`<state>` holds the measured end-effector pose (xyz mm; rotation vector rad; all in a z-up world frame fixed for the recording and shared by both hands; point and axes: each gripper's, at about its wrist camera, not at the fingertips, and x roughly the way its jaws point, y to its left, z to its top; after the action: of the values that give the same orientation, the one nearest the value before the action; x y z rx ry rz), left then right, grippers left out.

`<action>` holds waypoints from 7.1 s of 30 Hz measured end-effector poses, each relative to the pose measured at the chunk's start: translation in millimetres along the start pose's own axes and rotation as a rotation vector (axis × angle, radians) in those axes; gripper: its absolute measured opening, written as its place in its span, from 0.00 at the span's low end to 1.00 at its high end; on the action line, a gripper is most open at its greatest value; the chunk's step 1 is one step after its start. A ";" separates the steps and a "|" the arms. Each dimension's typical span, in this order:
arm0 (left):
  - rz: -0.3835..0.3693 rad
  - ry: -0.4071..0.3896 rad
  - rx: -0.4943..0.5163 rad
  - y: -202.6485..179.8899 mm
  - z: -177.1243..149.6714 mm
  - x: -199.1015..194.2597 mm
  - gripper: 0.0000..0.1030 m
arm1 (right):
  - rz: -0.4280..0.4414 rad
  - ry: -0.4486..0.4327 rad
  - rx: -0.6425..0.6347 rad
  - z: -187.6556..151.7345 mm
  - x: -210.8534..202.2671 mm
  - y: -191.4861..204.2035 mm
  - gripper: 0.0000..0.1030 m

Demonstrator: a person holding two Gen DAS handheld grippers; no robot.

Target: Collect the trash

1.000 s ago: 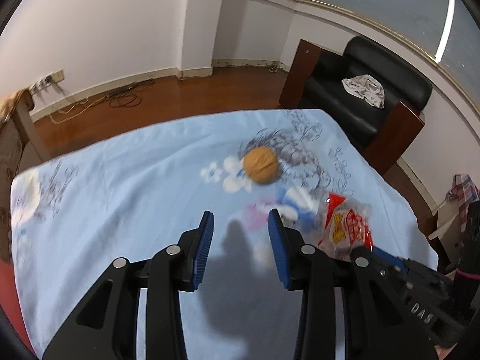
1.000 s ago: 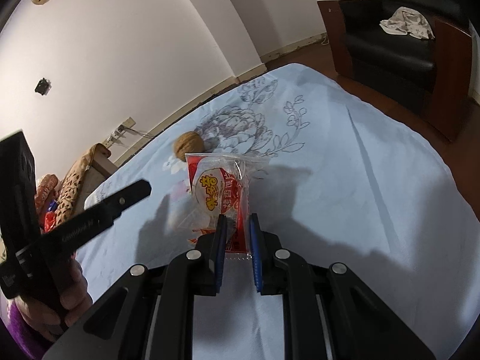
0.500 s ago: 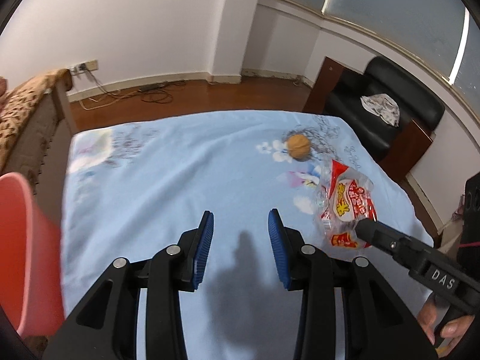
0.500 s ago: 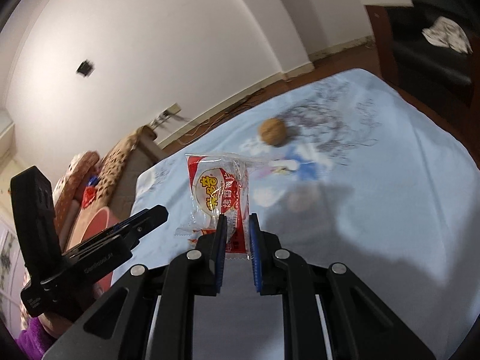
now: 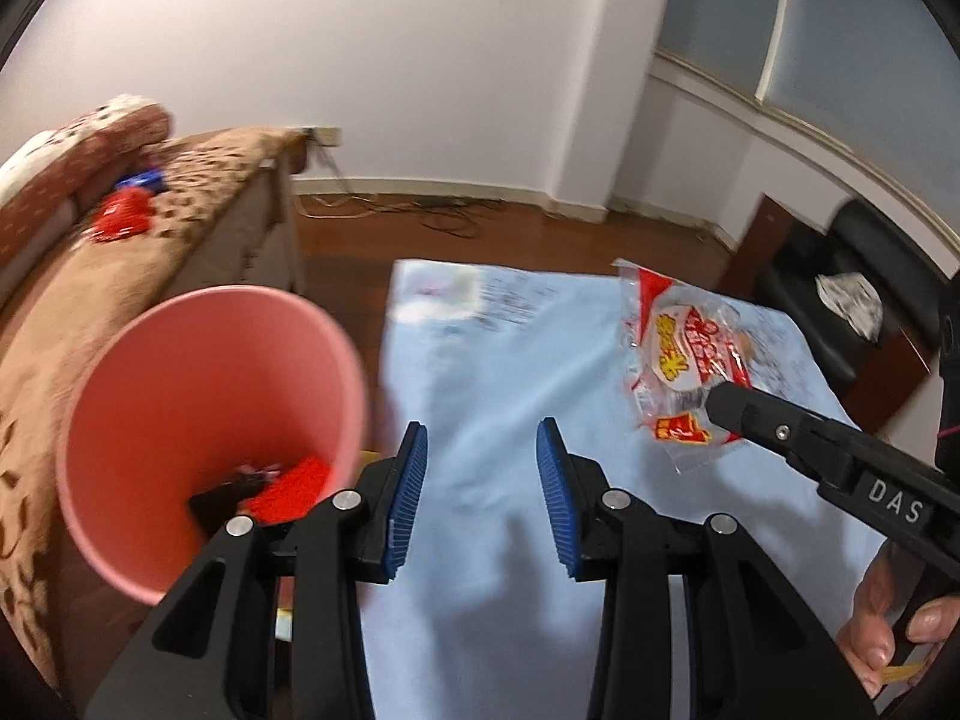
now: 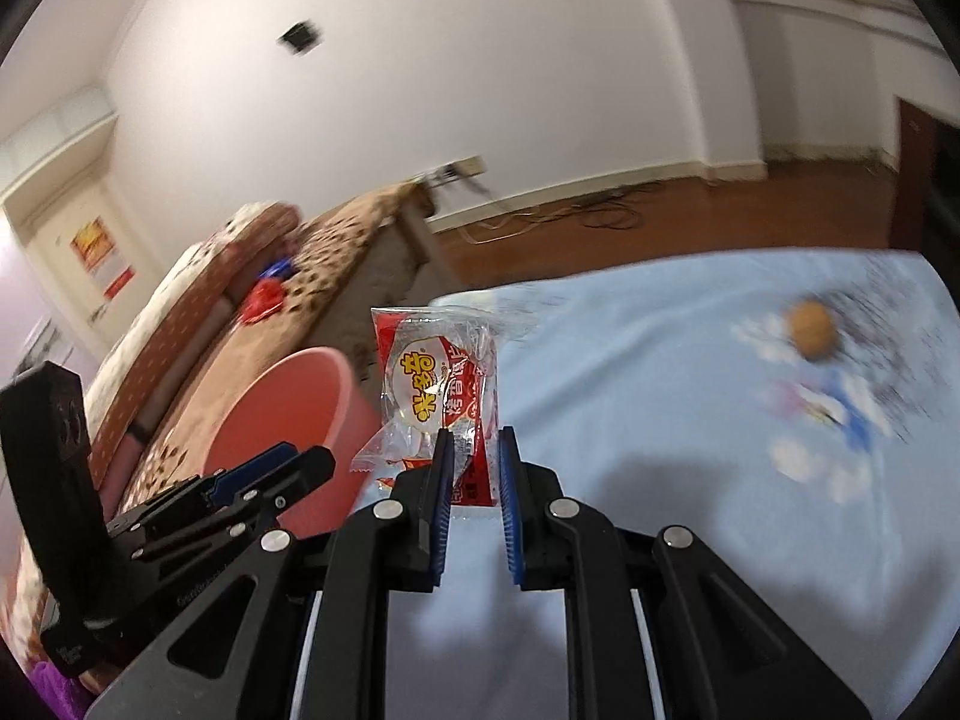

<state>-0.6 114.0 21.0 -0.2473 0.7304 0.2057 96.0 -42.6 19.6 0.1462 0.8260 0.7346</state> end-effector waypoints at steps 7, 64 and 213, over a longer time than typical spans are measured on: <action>0.090 -0.034 -0.091 56.5 -4.1 -23.7 0.37 | 0.059 0.056 -0.116 10.6 40.2 70.0 0.14; 0.214 0.000 -0.192 109.1 -18.5 -30.5 0.51 | 0.015 0.000 -0.350 -22.8 44.6 135.9 0.59; 0.195 -0.048 -0.111 46.2 -32.4 -46.4 0.51 | -0.092 -0.040 -0.211 -44.7 4.0 70.9 0.69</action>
<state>-67.2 143.8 22.3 -0.2762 0.6967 0.4370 27.8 6.0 14.2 -0.0658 0.7074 0.7245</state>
